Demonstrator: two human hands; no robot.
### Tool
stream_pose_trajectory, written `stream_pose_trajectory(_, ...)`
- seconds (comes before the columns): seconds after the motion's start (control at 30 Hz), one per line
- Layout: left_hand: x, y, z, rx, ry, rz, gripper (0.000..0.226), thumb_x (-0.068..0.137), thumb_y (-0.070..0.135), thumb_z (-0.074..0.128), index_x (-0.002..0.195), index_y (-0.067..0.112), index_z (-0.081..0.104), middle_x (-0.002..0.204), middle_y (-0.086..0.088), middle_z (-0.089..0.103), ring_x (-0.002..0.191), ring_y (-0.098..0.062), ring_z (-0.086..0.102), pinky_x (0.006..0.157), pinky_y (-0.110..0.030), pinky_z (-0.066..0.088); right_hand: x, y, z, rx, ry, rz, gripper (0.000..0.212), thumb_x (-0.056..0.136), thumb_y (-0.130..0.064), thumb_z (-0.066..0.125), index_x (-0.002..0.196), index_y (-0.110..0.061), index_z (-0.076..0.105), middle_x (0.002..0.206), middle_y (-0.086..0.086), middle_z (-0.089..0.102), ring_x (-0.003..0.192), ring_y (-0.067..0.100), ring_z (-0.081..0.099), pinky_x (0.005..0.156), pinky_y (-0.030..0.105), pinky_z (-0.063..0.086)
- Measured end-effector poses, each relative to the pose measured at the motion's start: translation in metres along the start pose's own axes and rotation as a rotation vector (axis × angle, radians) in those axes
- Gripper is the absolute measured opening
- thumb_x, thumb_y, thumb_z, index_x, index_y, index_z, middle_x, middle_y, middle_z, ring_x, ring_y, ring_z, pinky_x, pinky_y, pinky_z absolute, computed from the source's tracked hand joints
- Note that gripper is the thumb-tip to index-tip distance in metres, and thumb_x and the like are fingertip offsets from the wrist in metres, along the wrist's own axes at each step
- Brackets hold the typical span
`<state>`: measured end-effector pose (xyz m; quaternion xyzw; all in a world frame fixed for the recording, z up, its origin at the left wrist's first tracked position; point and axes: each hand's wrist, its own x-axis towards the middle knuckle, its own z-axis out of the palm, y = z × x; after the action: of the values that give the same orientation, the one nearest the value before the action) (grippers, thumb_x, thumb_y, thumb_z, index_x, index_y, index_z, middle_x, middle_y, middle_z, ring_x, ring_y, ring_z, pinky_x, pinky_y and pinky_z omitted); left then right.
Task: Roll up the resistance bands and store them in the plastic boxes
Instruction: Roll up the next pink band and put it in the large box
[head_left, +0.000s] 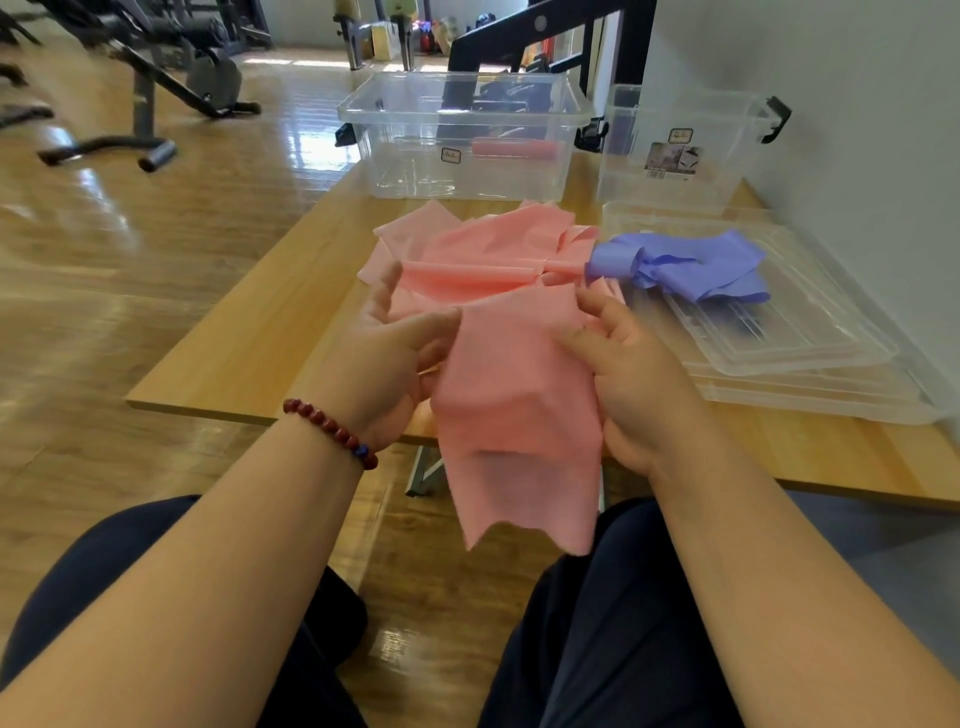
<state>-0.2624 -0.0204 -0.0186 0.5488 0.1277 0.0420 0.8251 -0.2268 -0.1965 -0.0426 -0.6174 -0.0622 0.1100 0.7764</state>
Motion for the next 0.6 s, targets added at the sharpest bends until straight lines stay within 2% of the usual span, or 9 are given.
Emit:
stream_pose_trajectory(0.03, 0.003, 0.001, -0.002, 0.002, 0.028, 0.025, 0.069, 0.090, -0.002, 0.060, 0.144, 0.032, 0.034, 0.085, 0.003, 0.073, 0.076, -0.012, 0.070, 0.062, -0.031, 0.060, -0.001, 0.001, -0.003, 0.016, 0.014, -0.002, 0.041, 0.093, -0.010, 0.064, 0.130, -0.026, 0.056, 0.128, 0.003, 0.062, 0.104, 0.022, 0.068, 0.079, 0.036, 0.058)
stream_pose_trajectory(0.1, 0.007, 0.002, -0.003, 0.037, 0.069, 0.043, 0.067, 0.092, 0.000, 0.058, 0.145, 0.033, 0.034, 0.093, 0.004, 0.072, 0.086, -0.014, 0.070, 0.060, -0.032, 0.056, -0.003, 0.001, -0.004, 0.048, 0.069, -0.042, 0.041, 0.090, -0.004, 0.065, 0.119, -0.032, 0.058, 0.124, 0.002, 0.062, 0.100, 0.018, 0.069, 0.076, 0.032, 0.058)
stream_pose_trajectory(0.17, 0.007, 0.001, -0.002, 0.066, 0.065, 0.034, 0.071, 0.093, 0.006, 0.060, 0.149, 0.035, 0.028, 0.100, 0.003, 0.068, 0.088, -0.016, 0.069, 0.059, -0.032, 0.056, -0.003, 0.001, -0.003, 0.025, 0.124, -0.107, 0.037, 0.091, -0.004, 0.065, 0.106, -0.038, 0.063, 0.121, -0.001, 0.065, 0.105, 0.016, 0.067, 0.086, 0.035, 0.058)
stream_pose_trajectory(0.23, 0.005, -0.001, -0.001, 0.052, -0.017, 0.000, 0.081, 0.087, 0.017, 0.066, 0.152, 0.036, 0.021, 0.104, 0.007, 0.064, 0.090, -0.014, 0.071, 0.063, -0.035, 0.058, -0.001, 0.001, 0.001, -0.006, 0.146, -0.136, 0.030, 0.093, -0.008, 0.064, 0.100, -0.036, 0.070, 0.122, -0.004, 0.066, 0.113, 0.015, 0.063, 0.095, 0.034, 0.054)
stream_pose_trajectory(0.3, 0.003, -0.006, -0.002, 0.111, -0.144, -0.047, 0.096, 0.074, 0.022, 0.075, 0.151, 0.039, 0.020, 0.114, 0.003, 0.065, 0.097, -0.014, 0.071, 0.069, -0.038, 0.059, 0.004, 0.000, 0.003, -0.014, 0.155, -0.124, 0.024, 0.094, -0.008, 0.062, 0.105, -0.027, 0.072, 0.122, -0.006, 0.066, 0.112, 0.012, 0.062, 0.090, 0.026, 0.055)
stream_pose_trajectory(0.37, 0.002, -0.009, -0.003, 0.249, -0.214, -0.045, 0.099, 0.071, 0.012, 0.083, 0.147, 0.042, 0.028, 0.127, 0.000, 0.062, 0.107, -0.020, 0.067, 0.075, -0.042, 0.059, 0.010, -0.003, 0.002, -0.017, 0.150, -0.079, 0.026, 0.095, -0.009, 0.061, 0.115, -0.023, 0.070, 0.125, -0.005, 0.064, 0.111, 0.014, 0.062, 0.089, 0.029, 0.056)
stream_pose_trajectory(0.47, 0.008, -0.007, -0.005, 0.182, -0.060, -0.005, 0.086, 0.079, -0.002, 0.073, 0.143, 0.040, 0.034, 0.115, 0.003, 0.060, 0.101, -0.016, 0.067, 0.076, -0.037, 0.059, 0.016, -0.007, -0.001, -0.032, 0.128, -0.049, 0.039, 0.093, -0.008, 0.064, 0.126, -0.028, 0.064, 0.133, -0.003, 0.058, 0.116, 0.019, 0.060, 0.094, 0.040, 0.055)
stream_pose_trajectory(0.53, 0.014, -0.002, -0.005, 0.058, 0.019, 0.008, 0.094, 0.080, -0.002, 0.071, 0.152, 0.033, 0.023, 0.115, -0.003, 0.062, 0.097, -0.020, 0.070, 0.073, -0.036, 0.059, 0.017, -0.009, -0.005, -0.034, 0.017, -0.006, 0.062, 0.089, -0.005, 0.067, 0.142, -0.031, 0.047, 0.131, 0.000, 0.058, 0.113, 0.021, 0.063, 0.086, 0.040, 0.058)
stream_pose_trajectory(0.6, 0.016, 0.003, -0.003, 0.033, 0.028, 0.033, 0.089, 0.081, -0.001, 0.071, 0.151, 0.032, 0.026, 0.111, -0.005, 0.066, 0.091, -0.020, 0.072, 0.067, -0.034, 0.060, 0.015, -0.011, -0.008, -0.188, -0.116, 0.043, 0.088, 0.082, -0.002, 0.074, 0.149, -0.039, 0.031, 0.126, 0.002, 0.059, 0.110, 0.020, 0.064, 0.085, 0.039, 0.057)
